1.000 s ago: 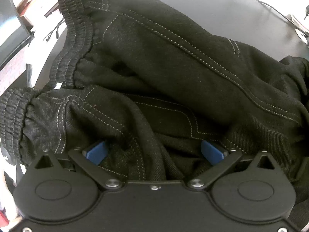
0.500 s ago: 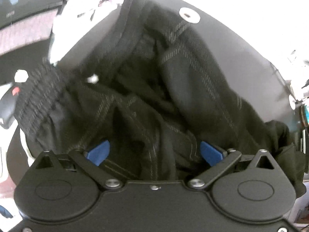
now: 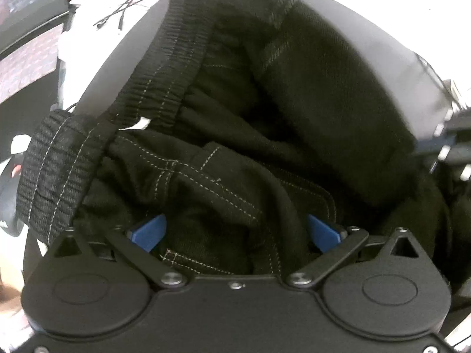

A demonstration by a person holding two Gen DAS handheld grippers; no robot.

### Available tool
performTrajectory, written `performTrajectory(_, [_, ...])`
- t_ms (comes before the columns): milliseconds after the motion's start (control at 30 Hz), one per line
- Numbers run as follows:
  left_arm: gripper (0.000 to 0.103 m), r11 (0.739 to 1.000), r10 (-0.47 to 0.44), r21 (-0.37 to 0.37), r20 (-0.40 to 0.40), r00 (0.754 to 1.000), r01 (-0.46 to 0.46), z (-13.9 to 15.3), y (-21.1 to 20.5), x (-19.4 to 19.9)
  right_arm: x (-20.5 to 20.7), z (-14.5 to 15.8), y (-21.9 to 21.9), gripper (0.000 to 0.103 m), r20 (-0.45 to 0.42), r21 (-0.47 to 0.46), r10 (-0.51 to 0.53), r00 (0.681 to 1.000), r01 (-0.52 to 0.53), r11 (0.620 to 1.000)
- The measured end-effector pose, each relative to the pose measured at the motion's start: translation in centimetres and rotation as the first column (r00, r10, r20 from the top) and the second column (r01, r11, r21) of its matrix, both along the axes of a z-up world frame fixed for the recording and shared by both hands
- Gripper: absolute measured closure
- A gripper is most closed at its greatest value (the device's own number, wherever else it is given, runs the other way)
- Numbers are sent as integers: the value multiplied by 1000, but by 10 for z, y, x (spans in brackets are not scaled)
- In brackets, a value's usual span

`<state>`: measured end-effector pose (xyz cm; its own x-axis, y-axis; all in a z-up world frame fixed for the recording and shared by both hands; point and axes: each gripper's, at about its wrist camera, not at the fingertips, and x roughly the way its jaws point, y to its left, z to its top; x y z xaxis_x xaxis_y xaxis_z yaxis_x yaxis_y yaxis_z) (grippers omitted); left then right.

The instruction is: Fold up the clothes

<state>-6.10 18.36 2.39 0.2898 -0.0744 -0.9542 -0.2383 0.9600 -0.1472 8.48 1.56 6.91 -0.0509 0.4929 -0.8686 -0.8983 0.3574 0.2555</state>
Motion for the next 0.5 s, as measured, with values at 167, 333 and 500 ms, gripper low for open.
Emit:
performTrajectory(167, [0, 1000, -29, -1, -17, 999, 29, -2, 0, 4, 12, 41, -1, 97, 178, -36, -18, 984, 25, 999])
performTrajectory(333, [0, 999, -42, 4, -28, 999, 42, -5, -1, 8, 42, 69, -1, 98, 376, -66, -70, 924, 103, 992])
performTrajectory(500, [0, 997, -65, 42, -30, 997, 66, -7, -8, 9, 92, 50, 17, 98, 473, -138, -86, 877, 170, 976])
